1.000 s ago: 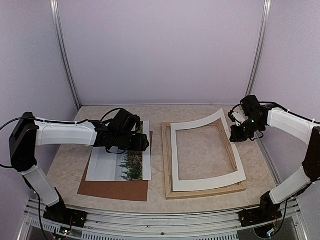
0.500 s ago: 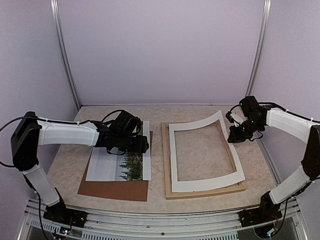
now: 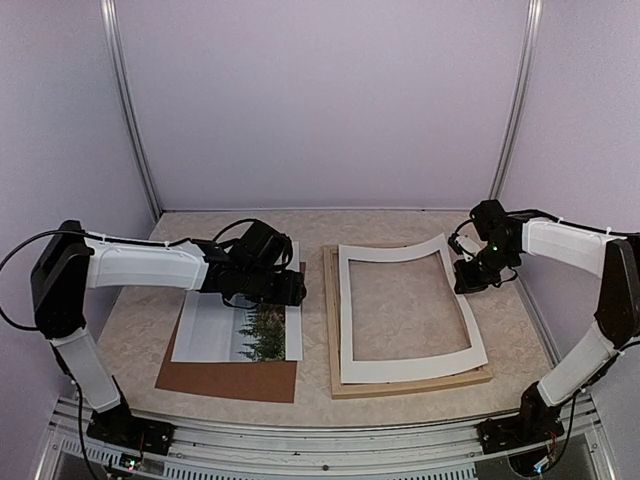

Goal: Put the photo into the frame
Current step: Place the mat board on the glass panel.

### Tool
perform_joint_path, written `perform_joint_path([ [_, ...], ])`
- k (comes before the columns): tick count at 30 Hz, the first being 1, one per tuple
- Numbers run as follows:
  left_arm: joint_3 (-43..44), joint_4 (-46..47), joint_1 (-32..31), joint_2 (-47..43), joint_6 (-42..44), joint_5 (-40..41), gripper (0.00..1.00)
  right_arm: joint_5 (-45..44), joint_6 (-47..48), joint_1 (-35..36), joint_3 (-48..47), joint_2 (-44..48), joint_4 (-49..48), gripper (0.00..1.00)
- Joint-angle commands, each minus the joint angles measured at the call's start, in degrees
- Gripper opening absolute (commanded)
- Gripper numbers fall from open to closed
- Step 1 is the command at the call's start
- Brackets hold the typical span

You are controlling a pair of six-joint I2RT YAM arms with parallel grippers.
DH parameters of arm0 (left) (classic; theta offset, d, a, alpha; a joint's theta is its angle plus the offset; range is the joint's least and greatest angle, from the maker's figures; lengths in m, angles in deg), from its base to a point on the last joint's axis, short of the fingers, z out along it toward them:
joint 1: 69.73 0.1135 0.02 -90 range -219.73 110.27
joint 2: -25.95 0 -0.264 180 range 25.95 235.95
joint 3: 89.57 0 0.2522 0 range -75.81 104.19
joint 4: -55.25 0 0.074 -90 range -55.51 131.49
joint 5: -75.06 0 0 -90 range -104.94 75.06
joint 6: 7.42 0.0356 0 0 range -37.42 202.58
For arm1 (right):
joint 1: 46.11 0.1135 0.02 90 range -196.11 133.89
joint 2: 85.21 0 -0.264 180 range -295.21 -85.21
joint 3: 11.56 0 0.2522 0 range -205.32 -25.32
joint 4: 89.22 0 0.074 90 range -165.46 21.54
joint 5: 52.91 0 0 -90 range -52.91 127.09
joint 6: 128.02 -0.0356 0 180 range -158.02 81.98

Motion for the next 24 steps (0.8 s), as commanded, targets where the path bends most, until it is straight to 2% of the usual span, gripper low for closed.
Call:
perform_joint_path([
  [1,2.05,-0.68,-0.72,1.31,0.61,0.52,0.70,-3.34,-1.21,0.45,-0.49,-0.10,0.20,0.00],
  [9,2.31,-0.76,-0.84,1.70,0.66,0.59,0.70,-2.04,0.62,-0.33,-2.33,1.57,0.59,0.00],
  [24,3.95,-1.68,-1.45,2.58,0.72,0.85,0.70,3.12,3.70,-1.27,-4.16,-2.45,0.43,0.00],
])
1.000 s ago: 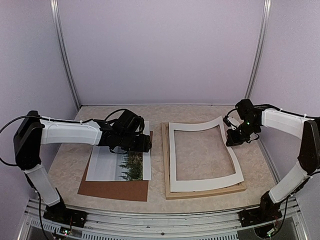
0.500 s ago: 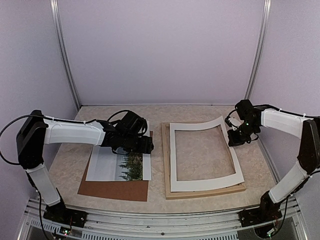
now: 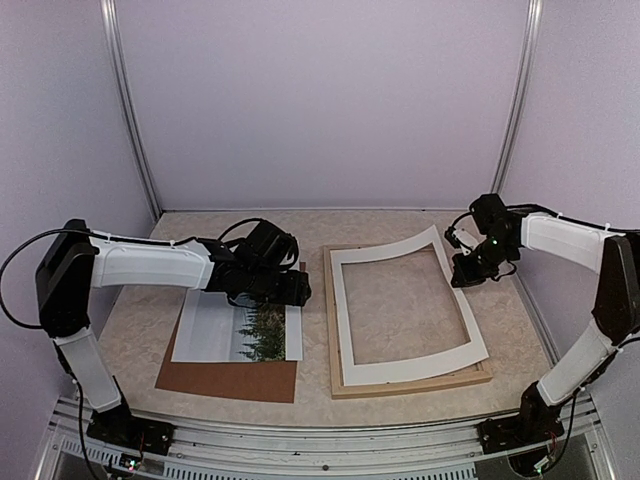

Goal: Put the photo into the frame
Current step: Place the mat board on the glass panel.

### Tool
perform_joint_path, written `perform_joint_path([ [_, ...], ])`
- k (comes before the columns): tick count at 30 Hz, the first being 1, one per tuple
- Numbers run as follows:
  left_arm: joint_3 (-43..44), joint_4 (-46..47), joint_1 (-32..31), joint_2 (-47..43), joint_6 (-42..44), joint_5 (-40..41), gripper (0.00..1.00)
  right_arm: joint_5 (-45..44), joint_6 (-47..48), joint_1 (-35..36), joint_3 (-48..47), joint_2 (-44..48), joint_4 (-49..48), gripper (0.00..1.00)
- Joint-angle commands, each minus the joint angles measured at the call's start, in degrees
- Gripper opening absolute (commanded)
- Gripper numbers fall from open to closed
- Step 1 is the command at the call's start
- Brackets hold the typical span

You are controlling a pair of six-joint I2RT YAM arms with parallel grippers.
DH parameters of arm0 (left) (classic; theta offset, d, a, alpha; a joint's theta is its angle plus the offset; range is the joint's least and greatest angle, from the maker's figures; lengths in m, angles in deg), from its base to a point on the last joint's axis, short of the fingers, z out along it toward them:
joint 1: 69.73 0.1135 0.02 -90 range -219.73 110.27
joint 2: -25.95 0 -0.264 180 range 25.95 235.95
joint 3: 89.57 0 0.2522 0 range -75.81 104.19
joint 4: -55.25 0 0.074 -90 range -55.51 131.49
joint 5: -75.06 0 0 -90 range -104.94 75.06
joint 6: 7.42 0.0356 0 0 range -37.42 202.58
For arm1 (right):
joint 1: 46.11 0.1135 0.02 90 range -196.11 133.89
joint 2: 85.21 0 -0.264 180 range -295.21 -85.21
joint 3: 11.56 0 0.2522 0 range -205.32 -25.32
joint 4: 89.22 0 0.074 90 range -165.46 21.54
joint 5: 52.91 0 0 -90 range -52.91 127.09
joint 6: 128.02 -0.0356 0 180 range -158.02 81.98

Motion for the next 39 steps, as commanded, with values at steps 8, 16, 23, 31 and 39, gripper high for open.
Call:
perform_joint_path([
  [8,1.80,-0.95,-0.75,1.34,0.79,0.87,0.70,1.42,-0.91,-0.46,-2.18,-1.87,0.37,0.00],
  [16,1.41,-1.15,-0.77,1.08,1.05,1.40,0.70,-0.47,-4.50,-0.67,1.67,-0.83,-1.19,0.00],
  [23,1.12,-1.13,-0.77,0.84,0.97,1.70,0.70,-0.10,-5.91,-1.23,3.09,0.18,-2.33,0.00],
  [31,0.83,-1.04,-0.86,0.73,0.88,1.85,0.70,2.44,-6.01,-1.20,4.37,-0.13,-4.32,0.00],
  [39,0.81,-1.04,-0.86,0.95,0.70,1.85,0.70,4.33,-6.54,-1.21,5.16,-0.44,-5.73,0.00],
])
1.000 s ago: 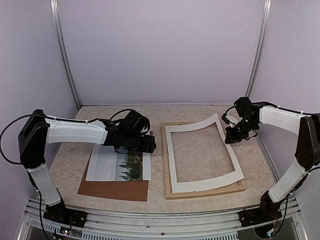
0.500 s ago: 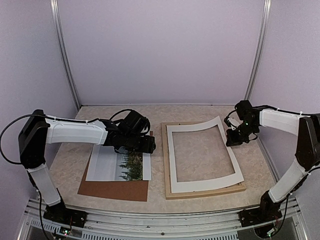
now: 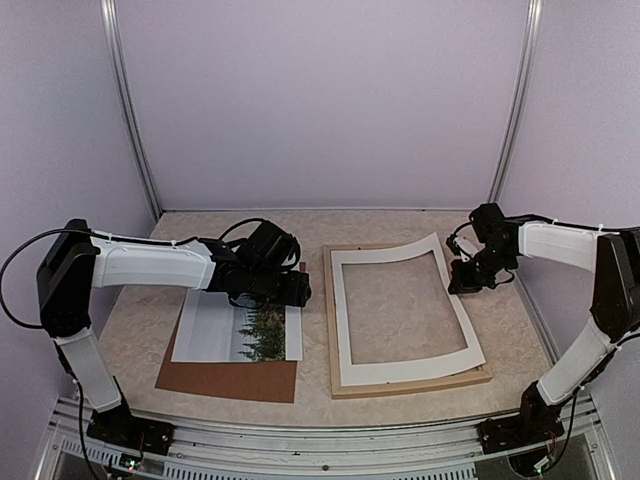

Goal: Put the photo into the frame
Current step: Place the mat board on the glass panel.

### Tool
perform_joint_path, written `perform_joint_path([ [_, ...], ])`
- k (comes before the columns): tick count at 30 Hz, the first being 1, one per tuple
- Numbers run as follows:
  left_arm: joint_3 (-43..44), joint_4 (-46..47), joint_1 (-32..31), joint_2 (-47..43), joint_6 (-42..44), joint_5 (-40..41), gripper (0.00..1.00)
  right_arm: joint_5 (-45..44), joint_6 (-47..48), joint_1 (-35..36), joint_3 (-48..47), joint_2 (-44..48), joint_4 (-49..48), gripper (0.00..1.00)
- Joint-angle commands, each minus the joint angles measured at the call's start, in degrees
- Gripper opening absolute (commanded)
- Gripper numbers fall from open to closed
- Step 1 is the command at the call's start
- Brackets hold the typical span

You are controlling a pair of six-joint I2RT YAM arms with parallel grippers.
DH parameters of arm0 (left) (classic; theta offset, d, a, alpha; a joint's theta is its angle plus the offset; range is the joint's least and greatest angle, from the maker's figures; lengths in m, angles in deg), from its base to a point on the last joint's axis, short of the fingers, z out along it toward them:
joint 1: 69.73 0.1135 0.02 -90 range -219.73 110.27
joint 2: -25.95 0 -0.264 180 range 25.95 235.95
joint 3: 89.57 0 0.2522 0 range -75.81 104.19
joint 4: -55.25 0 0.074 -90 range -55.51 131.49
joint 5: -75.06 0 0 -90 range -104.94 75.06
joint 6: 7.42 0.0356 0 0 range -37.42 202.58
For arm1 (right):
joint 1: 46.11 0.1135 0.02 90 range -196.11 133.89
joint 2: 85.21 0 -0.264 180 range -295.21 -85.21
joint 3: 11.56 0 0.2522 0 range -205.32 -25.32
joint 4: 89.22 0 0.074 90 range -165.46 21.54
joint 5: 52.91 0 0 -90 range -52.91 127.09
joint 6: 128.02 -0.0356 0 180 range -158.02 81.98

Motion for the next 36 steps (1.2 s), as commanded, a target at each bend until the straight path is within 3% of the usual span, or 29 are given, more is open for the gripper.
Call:
perform_joint_path([
  [1,0.20,-0.30,-0.43,0.63,0.64,0.76,0.70,2.11,-0.87,-0.46,1.29,0.84,-0.90,0.00],
  [9,0.32,-0.30,-0.43,0.90,0.73,0.63,0.70,-0.24,-1.55,-0.45,2.25,1.11,-0.41,0.07],
  [28,-0.69,-0.54,-0.41,0.08,0.79,1.62,0.69,-6.45,-3.58,-0.45,2.90,3.32,0.81,0.58],
  [36,-0.96,-0.57,-0.51,-0.41,0.81,1.98,0.70,-10.65,-5.04,-0.45,4.20,4.44,-1.29,0.67],
])
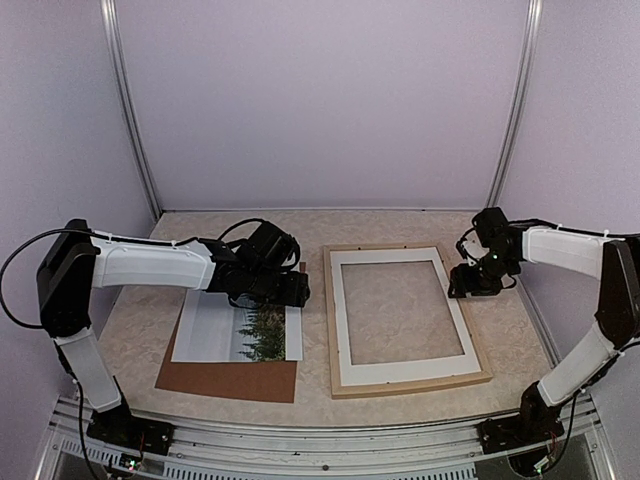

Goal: Put the photo into the frame
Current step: Place the mat board on the glass panel, then pick up the photo from the backboard.

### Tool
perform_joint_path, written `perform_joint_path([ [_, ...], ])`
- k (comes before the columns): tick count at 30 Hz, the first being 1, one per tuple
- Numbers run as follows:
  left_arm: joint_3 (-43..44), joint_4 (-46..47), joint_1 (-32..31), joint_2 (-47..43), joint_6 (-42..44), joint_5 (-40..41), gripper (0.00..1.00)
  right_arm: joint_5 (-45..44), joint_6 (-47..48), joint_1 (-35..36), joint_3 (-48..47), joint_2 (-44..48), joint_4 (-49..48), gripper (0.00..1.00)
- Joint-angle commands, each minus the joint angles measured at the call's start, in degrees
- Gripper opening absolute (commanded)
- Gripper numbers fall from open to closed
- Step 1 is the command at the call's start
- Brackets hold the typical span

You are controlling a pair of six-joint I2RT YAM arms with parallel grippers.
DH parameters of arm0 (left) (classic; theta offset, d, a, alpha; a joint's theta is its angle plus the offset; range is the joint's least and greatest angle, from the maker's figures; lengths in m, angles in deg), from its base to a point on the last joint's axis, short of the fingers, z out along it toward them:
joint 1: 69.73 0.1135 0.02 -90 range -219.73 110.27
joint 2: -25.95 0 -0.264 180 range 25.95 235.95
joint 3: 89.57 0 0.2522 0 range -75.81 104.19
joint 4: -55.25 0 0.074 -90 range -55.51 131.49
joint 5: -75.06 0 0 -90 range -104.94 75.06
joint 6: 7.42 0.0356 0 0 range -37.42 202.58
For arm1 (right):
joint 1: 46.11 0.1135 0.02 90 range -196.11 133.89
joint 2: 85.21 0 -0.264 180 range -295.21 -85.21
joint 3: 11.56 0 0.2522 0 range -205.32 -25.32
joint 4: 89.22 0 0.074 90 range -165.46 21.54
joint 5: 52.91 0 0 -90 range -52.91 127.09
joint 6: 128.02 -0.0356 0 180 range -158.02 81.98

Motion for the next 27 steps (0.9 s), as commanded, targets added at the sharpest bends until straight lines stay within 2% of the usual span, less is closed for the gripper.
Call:
perform_joint_path([
  [1,-1.14,-0.36,-0.51,-0.69,0.81,1.50,0.70,-3.93,-1.59,-0.45,1.72,2.05,-1.77,0.70],
  [6,-2.62,-0.77,-0.51,-3.63,1.27,4.91,0.79,-7.02,-2.69,-0.50,3.51,1.67,-5.20,0.79],
  [13,-3.52,-2.77,-0.45,-8.42,2.47,9.09,0.92,-6.73,-3.60,-0.49,4.42,0.93,-8.93,0.80],
  [14,-3.66,-3.37,-0.24,-8.90,2.56,9.93,0.98,-6.88,-3.73,-0.50,4.82,1.54,-9.11,0.80],
  [18,-4.33,-5.96,2.00,-11.64,3.49,11.59,0.99,-5.86,-3.96,-0.01,7.60,6.24,-10.97,0.83],
  [22,-6.41,-8.02,8.24,-15.03,4.44,8.78,0.99,-7.71,-5.45,5.28,8.61,10.34,-11.77,0.87],
  [27,-9.10,-10.44,18.09,-18.62,5.64,2.85,0.99,-10.76,-10.05,17.83,6.01,9.44,-13.54,0.88],
])
